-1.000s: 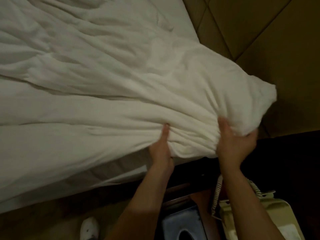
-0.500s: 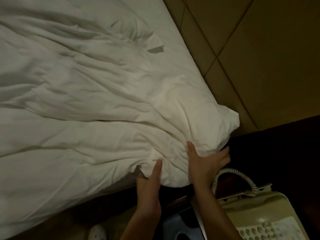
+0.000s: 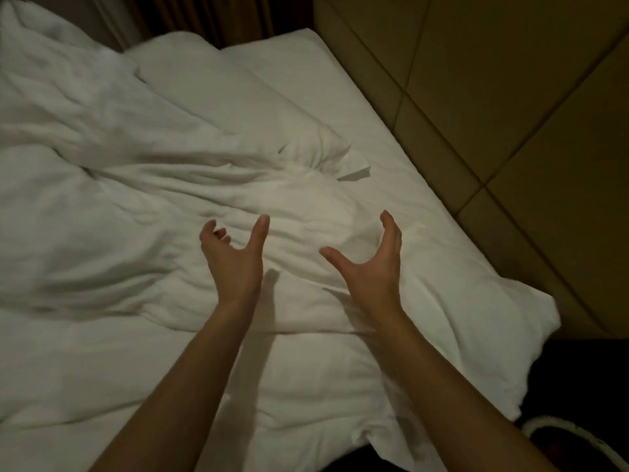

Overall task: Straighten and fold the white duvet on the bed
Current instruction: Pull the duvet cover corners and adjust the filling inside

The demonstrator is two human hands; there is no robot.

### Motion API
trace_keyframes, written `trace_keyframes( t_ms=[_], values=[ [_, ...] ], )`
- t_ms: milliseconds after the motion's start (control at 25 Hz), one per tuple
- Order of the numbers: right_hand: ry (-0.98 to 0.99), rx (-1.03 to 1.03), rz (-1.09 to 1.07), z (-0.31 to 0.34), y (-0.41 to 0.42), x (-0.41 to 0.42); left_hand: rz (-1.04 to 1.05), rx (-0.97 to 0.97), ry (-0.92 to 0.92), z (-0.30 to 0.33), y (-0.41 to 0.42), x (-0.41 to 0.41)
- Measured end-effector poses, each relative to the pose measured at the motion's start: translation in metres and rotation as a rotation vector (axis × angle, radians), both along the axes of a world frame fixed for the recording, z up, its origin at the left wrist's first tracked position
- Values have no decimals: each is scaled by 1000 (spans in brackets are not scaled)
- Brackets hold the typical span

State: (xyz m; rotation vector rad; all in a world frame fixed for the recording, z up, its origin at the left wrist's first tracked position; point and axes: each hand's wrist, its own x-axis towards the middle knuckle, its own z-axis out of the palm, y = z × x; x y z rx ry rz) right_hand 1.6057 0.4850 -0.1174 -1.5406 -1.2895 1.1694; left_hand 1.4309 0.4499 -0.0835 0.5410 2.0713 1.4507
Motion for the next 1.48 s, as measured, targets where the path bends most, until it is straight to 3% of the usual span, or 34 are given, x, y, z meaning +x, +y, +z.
trace_keyframes(
  t_ms=[200, 360, 520, 600, 720, 800, 960, 1240, 1360, 1480],
  values=[
    [2, 7, 55, 7, 54, -102, -141, 4, 188, 10, 61, -115],
    [3, 22, 86, 2, 87, -153, -198, 42, 318, 19, 110, -154],
    [-89, 59, 136, -8, 131, -176, -272, 23, 709, 34, 145, -170],
    [-159, 46, 216, -8, 155, -182, -401, -175, 921, 37, 165, -192],
    [-254, 31, 378, -5, 176, -193, -611, -621, 1133, 22, 199, -219],
    [-324, 8, 426, -3, 179, -197, -650, -695, 1209, 13, 208, -214],
    [-365, -30, 414, -9, 173, -183, -556, -461, 1264, 11, 209, -195],
    [-273, 136, 56, 22, 243, -119, -668, -59, 1216, 43, 314, -132],
    [-332, 130, -34, 29, 279, -75, -728, -105, 1185, 42, 384, -76],
    [-430, 32, -31, 3, 289, -51, -835, -187, 1105, -2, 404, -54]
  ],
)
